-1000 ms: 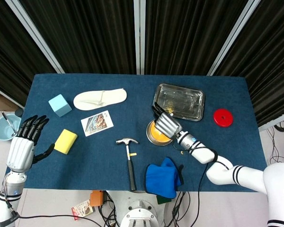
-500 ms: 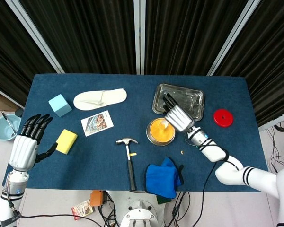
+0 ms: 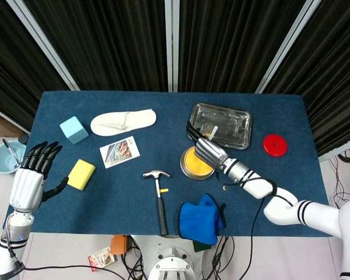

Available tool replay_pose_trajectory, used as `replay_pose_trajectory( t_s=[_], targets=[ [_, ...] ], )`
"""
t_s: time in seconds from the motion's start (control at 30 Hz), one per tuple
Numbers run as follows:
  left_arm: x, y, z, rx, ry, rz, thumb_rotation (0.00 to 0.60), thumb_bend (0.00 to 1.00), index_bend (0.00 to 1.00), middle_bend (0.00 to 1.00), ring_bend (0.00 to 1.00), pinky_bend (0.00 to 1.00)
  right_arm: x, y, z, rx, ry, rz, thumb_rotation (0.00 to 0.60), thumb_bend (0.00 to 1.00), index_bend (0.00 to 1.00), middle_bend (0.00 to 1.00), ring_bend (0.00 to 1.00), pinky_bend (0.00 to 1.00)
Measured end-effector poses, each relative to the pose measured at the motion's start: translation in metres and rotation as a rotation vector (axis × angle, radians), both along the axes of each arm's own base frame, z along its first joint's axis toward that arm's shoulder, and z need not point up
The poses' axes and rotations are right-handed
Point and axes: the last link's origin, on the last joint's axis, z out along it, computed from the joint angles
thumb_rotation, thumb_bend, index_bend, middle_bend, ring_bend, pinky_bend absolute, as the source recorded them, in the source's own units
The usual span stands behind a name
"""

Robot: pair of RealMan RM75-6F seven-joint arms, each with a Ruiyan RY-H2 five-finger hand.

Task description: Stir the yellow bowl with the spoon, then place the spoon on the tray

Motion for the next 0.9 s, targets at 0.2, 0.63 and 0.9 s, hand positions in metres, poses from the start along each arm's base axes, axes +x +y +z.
replay_pose_trajectory(
  t_s=[0.2,0.63,0.9],
  targets=[
    [-0.007,-0.003,-0.002,-0.002,-0.005,0.018,0.6,0.24,0.11,0.11,0.08,0.13,0.004,0.001,-0.016,-0.02,0.102,0.039,0.6,0.52,0.74,0.31,0.08,0.0],
    [-0.014,-0.005,-0.004,-0.002,-0.017,0.029,0.6,0.24,0.11,0.11,0.08,0.13,0.007,0.005,-0.044,0.001,0.146,0.06,0.6,0.53,0.75,0.31,0.08,0.0],
    [-0.014,-0.006,-0.004,-0.001,-0.017,0.027,0.6,0.24,0.11,0.11,0.08,0.13,0.003,0.011,-0.048,0.041,0.07,0.01,0.6,0.52,0.76,0.31,0.08,0.0]
  ],
)
